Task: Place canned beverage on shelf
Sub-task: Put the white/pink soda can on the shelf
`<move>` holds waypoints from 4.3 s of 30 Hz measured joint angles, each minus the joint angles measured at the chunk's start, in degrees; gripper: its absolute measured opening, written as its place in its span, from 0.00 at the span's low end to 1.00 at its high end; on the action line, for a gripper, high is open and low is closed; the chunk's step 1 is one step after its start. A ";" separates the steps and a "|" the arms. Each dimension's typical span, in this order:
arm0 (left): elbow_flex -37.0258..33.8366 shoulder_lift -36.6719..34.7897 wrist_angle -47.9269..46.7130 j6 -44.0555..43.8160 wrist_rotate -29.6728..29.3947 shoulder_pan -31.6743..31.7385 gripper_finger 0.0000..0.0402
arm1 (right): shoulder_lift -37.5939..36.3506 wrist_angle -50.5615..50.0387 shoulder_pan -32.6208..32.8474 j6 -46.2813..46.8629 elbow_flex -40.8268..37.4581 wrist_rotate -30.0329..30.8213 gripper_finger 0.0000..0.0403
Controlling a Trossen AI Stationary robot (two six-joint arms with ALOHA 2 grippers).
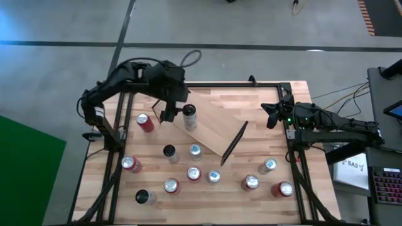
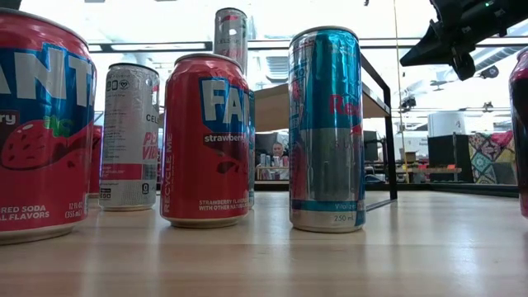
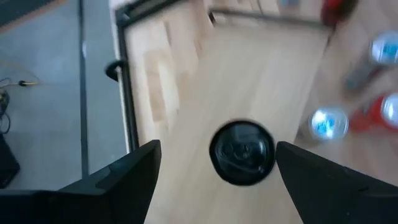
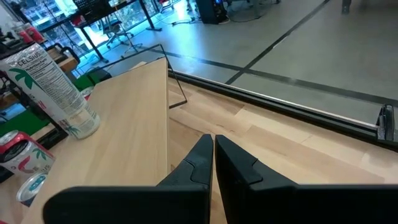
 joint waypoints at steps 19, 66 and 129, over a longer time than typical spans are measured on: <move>-6.09 -0.22 12.15 -33.85 -20.89 -19.45 0.06 | 0.00 0.13 0.02 0.28 0.00 0.02 0.02; -61.16 -22.35 40.08 -29.85 -21.87 -16.84 0.00 | 1.56 1.87 0.00 0.69 0.02 -4.44 0.02; -73.87 -24.37 58.50 -33.96 -27.91 -16.53 0.00 | 7.10 4.84 0.00 0.74 0.02 -4.02 0.02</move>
